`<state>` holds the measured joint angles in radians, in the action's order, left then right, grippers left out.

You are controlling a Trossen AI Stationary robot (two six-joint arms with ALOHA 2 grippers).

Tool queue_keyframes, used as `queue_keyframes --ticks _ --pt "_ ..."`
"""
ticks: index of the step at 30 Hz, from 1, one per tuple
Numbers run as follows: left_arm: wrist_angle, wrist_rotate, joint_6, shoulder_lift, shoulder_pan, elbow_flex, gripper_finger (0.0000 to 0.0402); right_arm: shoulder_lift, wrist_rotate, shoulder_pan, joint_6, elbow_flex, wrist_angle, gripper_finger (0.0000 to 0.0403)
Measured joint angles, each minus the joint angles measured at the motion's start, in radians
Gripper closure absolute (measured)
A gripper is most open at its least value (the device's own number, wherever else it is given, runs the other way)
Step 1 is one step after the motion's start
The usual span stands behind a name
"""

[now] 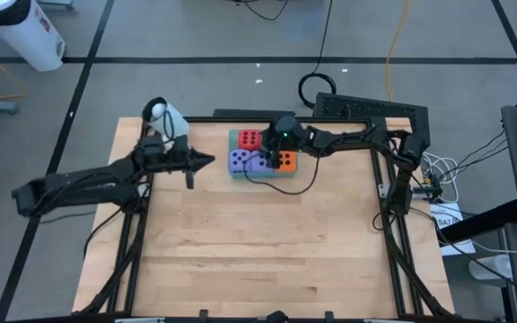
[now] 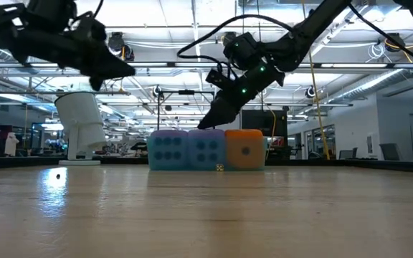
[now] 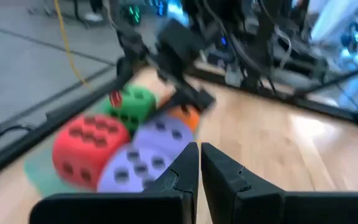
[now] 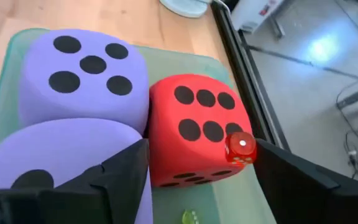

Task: Pick & Place Dice
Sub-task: Put the small red die into the blue bin

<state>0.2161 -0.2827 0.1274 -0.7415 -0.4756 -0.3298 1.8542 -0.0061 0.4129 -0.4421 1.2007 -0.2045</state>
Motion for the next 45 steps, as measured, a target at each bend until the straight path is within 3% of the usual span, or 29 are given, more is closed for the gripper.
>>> queue_keyframes --ticks 3,8,11,18,32,45 --pt "0.170 0.080 0.033 -0.125 0.043 -0.001 0.0376 -0.012 -0.005 -0.001 -0.027 -0.029 -0.041 0.0138" --pt "0.334 0.125 0.041 -0.309 0.042 -0.027 0.0376 -0.039 -0.003 0.010 -0.029 -0.033 -0.022 0.0142" --pt "0.334 0.126 0.035 -0.398 0.026 -0.088 0.0384 -0.067 -0.016 0.016 -0.028 -0.030 -0.032 0.0141" --pt "0.334 0.015 -0.020 -0.609 0.008 -0.280 0.0394 -0.120 -0.235 0.034 0.041 -0.030 -0.031 0.0140" --pt "0.274 -0.079 -0.078 -0.904 0.005 -0.550 0.0394 -0.117 -0.234 0.031 0.090 -0.031 0.102 0.0140" --pt "0.195 -0.060 -0.072 -1.018 -0.047 -0.624 0.0399 -0.135 -0.233 0.028 0.125 -0.029 0.094 0.0140"
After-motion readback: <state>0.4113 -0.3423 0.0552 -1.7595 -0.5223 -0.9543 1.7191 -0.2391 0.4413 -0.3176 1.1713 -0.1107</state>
